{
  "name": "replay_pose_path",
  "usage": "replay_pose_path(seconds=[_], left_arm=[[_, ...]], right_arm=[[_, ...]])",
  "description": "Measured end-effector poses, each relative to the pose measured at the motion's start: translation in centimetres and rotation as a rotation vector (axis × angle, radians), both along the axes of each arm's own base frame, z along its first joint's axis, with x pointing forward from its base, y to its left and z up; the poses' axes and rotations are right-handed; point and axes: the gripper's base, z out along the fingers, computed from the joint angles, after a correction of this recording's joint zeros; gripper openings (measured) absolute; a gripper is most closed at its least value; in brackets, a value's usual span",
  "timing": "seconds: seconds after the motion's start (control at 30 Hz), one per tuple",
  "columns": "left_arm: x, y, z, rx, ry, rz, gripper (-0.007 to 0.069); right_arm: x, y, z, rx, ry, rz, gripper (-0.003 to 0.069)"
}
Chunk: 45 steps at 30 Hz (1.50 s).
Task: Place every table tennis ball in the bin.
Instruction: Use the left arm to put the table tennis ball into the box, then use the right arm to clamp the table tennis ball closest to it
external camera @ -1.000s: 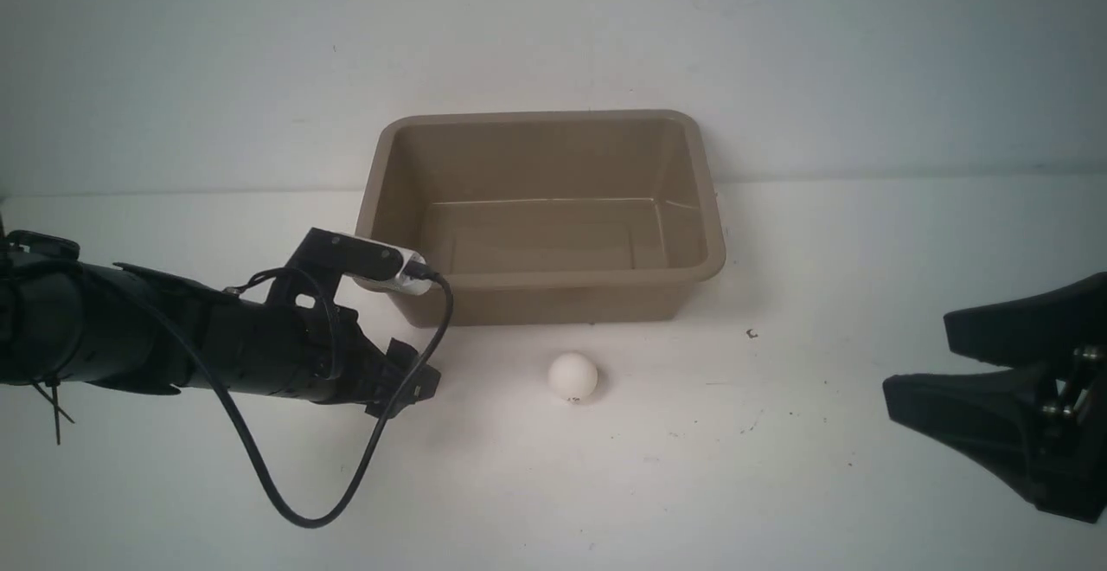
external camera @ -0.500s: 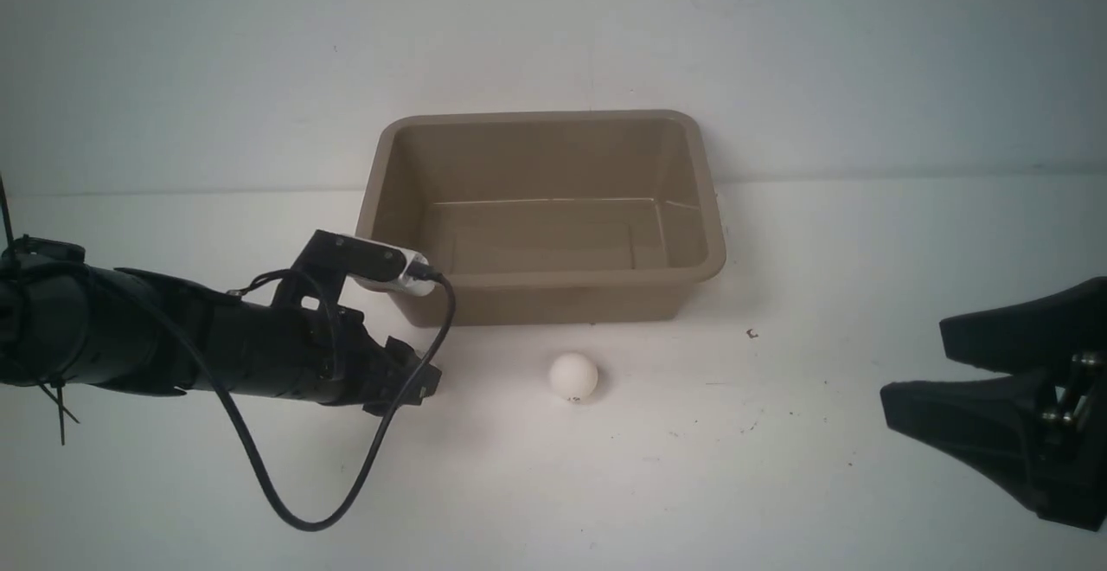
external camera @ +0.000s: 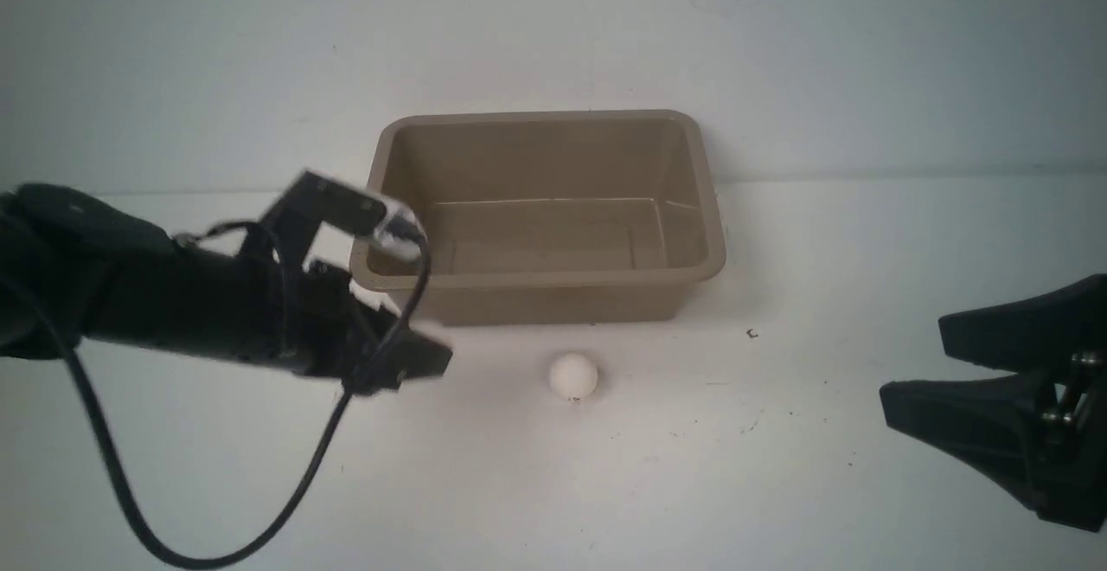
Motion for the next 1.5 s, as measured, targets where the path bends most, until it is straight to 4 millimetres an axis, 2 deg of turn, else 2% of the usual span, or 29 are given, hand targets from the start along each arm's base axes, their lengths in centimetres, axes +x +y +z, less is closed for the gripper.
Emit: replay_pose_path(seconds=[0.03, 0.13, 0.17, 0.23, 0.27, 0.4, 0.5, 0.57, 0.7, 0.8, 0.9, 0.97, 1.0, 1.07, 1.2, 1.23, 1.3, 1.37, 1.5], left_arm=[[0.4, 0.0, 2.1, -0.028, -0.098, 0.021, 0.0343], [2.1, 0.1, 5.4, -0.042, -0.292, 0.076, 0.0343], [2.1, 0.2, 5.4, -0.041, -0.296, 0.081, 0.0343], [4.1, 0.3, 6.7, -0.04, -0.37, 0.126, 0.0343], [4.6, 0.3, 6.7, -0.039, -0.375, 0.129, 0.0343], [8.3, -0.1, 5.1, -0.037, -0.352, 0.139, 0.0343], [11.3, -0.4, 2.3, -0.014, -0.311, 0.123, 0.0347], [12.5, -0.6, 0.7, -0.002, -0.284, 0.105, 0.0377], [13.8, -1.1, -1.0, -0.044, -0.211, 0.108, 0.0501], [13.6, -1.1, -0.9, -0.051, -0.177, 0.11, 0.0529], [13.1, -1.1, 0.0, -0.042, -0.167, 0.084, 0.0512], [12.1, -1.1, 1.7, -0.018, -0.172, 0.05, 0.0482], [12.0, -1.1, 2.0, -0.023, -0.172, 0.052, 0.0479], [10.8, -0.9, 4.5, 0.003, -0.197, 0.036, 0.0449], [8.2, -0.2, 9.0, 0.065, -0.263, 0.037, 0.0426], [8.1, -0.1, 9.2, 0.073, -0.265, 0.034, 0.0426], [6.6, 0.2, 11.2, 0.096, -0.282, 0.043, 0.0426], [5.5, 0.5, 12.5, 0.117, -0.283, 0.05, 0.0426], [4.4, 0.8, 13.3, 0.135, -0.257, 0.061, 0.0426]], right_arm=[[0.0, 0.0, 0.0, 0.001, 0.0, 0.0, 0.0525], [-0.1, 0.1, 0.0, 0.003, 0.005, 0.008, 0.0525], [-0.1, 0.1, 0.0, 0.004, 0.006, 0.01, 0.0525], [-0.2, 0.1, 0.0, 0.006, 0.012, 0.02, 0.0525], [-0.2, 0.1, 0.0, 0.006, 0.013, 0.022, 0.0525], [-0.3, 0.2, 0.0, 0.008, 0.018, 0.031, 0.0525], [-0.3, 0.2, 0.0, 0.009, 0.019, 0.032, 0.0525], [-0.3, 0.2, 0.0, 0.01, 0.022, 0.037, 0.0525], [-0.4, 0.3, 0.0, 0.016, 0.027, 0.046, 0.0525], [-0.5, 0.6, 0.1, 0.029, 0.024, 0.06, 0.0525], [-0.7, 1.1, 0.1, 0.036, 0.023, 0.087, 0.0525], [-0.7, 1.9, 0.0, 0.036, 0.022, 0.122, 0.0525], [-0.7, 2.0, 0.0, 0.036, 0.023, 0.128, 0.0525], [-0.3, 2.8, -0.3, 0.026, 0.014, 0.133, 0.0525], [1.4, 4.0, -1.5, 0.005, 0.034, 0.079, 0.0525], [1.5, 4.0, -1.6, 0.003, 0.035, 0.073, 0.0525], [2.7, 4.5, -3.0, -0.012, 0.091, 0.051, 0.0525], [3.9, 5.0, -3.8, -0.024, 0.13, 0.049, 0.0525], [5.9, 6.1, -3.8, -0.031, 0.144, 0.059, 0.0525]])
